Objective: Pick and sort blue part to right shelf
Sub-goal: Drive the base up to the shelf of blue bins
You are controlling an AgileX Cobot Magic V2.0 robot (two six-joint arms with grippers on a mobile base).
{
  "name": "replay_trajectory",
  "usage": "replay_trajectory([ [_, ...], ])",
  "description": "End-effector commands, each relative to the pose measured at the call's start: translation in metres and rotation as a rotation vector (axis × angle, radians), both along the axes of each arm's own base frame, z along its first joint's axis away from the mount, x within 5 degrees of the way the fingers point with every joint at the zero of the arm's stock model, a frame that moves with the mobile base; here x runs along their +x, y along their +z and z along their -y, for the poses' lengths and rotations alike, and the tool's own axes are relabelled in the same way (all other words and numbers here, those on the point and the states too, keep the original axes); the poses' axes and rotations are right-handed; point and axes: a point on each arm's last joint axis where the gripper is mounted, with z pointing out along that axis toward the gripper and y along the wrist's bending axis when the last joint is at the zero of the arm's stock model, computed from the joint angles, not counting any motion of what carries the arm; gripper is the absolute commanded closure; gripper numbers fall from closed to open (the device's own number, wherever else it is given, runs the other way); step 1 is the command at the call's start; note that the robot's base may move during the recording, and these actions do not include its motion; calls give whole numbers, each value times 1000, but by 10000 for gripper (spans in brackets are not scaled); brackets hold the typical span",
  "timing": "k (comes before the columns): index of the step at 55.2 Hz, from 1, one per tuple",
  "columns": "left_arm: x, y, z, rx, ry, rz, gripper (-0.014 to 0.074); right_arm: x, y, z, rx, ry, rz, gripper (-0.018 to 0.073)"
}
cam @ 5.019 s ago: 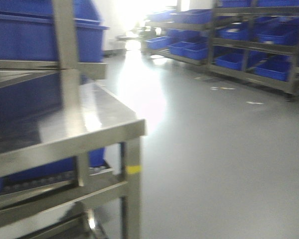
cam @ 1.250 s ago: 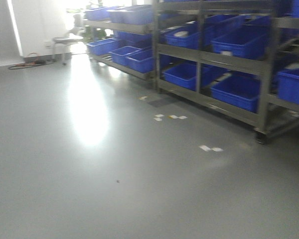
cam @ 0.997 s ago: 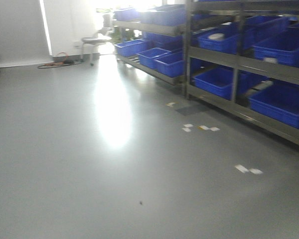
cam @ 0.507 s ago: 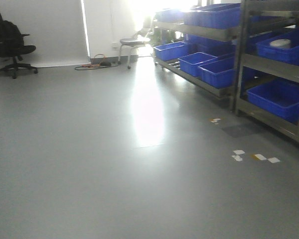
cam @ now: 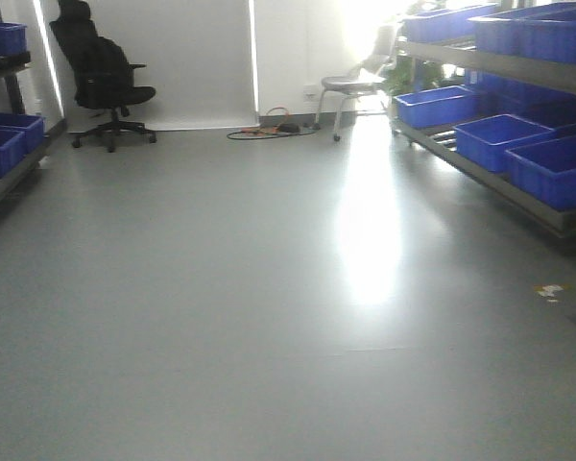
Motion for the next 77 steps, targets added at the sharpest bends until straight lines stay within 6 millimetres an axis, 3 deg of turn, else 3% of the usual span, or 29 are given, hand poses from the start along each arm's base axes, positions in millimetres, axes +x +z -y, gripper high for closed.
replay_trajectory([
  [1, 0, 16, 1, -12, -16, 100, 282, -2, 16, -1, 7, 22, 107, 357],
  [77, 0, 16, 1, -12, -16, 100, 282, -2, 16, -1, 7, 21, 106, 357],
])
